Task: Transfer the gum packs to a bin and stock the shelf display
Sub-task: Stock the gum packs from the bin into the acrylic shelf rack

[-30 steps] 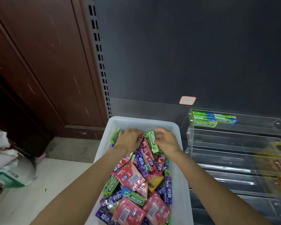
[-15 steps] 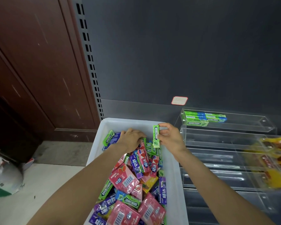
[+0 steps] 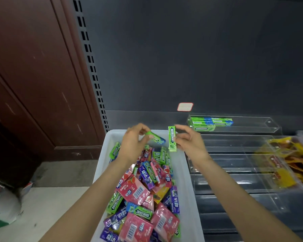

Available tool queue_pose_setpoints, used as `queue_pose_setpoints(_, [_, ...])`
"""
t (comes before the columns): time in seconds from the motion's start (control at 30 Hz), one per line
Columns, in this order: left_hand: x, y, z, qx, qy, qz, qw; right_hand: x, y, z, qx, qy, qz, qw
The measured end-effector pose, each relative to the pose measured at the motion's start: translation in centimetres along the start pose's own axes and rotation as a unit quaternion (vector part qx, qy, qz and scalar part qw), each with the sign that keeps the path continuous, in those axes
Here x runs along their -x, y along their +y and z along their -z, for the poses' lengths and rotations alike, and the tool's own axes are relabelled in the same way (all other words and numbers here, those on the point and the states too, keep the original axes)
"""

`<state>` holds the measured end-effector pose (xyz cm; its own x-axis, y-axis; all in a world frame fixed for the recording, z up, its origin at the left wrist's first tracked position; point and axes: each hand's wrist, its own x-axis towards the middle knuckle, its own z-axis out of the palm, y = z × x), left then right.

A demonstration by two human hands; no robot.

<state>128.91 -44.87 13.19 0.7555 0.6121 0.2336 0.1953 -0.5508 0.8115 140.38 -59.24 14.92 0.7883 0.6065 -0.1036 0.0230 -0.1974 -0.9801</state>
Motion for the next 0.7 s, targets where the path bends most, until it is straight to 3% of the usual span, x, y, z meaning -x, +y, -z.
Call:
queue_pose_setpoints(0.27, [-1.3,8.7,-3.1,0.113,0.077,-0.028,0.990,0.5,-2.7,8.2,0.029,0.085,0.103,0.991])
queue_pose_setpoints(0.53, [-2.8,14.9,-9.8,0.138,0.133,0.007,0.981,-2.5,-2.8,18.3,0.228,0.058,0.207,0.950])
queue_pose_setpoints(0.7, [-3.2,17.2,-12.8,0.123,0.175,0.037,0.976,-5.4,-2.3,21.0,0.311,-0.002,0.236,0.921])
